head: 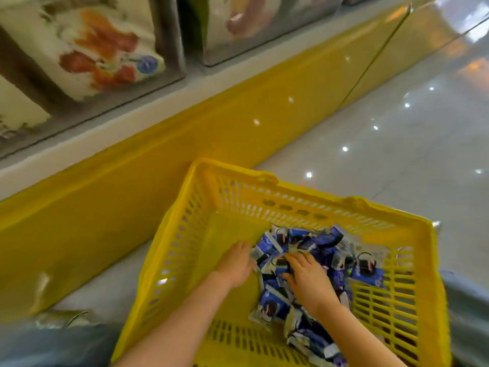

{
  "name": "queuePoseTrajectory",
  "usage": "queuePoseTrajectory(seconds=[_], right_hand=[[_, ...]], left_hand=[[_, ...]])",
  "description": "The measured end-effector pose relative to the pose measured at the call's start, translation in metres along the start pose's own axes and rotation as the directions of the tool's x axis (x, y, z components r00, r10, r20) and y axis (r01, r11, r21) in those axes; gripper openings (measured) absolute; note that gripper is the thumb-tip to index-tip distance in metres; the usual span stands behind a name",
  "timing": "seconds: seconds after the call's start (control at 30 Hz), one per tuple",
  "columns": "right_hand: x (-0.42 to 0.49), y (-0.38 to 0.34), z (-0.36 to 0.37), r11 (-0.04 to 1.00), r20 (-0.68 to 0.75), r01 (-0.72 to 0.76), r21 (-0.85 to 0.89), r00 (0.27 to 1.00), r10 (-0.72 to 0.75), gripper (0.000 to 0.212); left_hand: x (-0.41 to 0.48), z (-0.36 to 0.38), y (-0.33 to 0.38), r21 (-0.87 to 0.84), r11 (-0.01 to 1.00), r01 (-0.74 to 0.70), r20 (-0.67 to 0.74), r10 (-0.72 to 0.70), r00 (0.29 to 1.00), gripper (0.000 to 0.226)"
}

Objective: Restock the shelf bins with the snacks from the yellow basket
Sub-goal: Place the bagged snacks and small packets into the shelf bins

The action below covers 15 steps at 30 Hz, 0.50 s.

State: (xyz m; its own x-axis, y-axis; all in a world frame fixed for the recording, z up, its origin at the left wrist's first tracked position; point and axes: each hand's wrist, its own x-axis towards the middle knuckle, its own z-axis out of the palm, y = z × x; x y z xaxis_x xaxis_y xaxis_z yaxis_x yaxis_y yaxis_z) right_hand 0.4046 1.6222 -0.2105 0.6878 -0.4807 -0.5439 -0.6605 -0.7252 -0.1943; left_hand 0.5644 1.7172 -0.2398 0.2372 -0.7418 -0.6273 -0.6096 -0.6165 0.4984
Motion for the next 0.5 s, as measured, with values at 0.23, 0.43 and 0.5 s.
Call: queuePoseTrajectory(seconds=[0.23,0.43,0.5], right_hand=[[0.023,0.003,0.021,0.99,0.02,0.042,-0.133,0.999,-0.04,0.057],[0.028,0.002,0.015,0.976,-0.057,0.076,-0.206,0.994,-0.089,0.048],[0.026,0.002,0.014,0.975,-0.15,0.081,-0.208,0.982,-0.114,0.044]], left_hand=[[0.038,0.022,0.006,-0.257,0.955,0.151,-0.01,-0.159,0.987,0.055],[0.046,0.03,0.008,-0.296,0.943,0.149,-0.009,-0.159,0.987,0.037],[0.042,0.029,0.006,-0.369,0.916,0.155,-0.009,-0.17,0.985,0.032]])
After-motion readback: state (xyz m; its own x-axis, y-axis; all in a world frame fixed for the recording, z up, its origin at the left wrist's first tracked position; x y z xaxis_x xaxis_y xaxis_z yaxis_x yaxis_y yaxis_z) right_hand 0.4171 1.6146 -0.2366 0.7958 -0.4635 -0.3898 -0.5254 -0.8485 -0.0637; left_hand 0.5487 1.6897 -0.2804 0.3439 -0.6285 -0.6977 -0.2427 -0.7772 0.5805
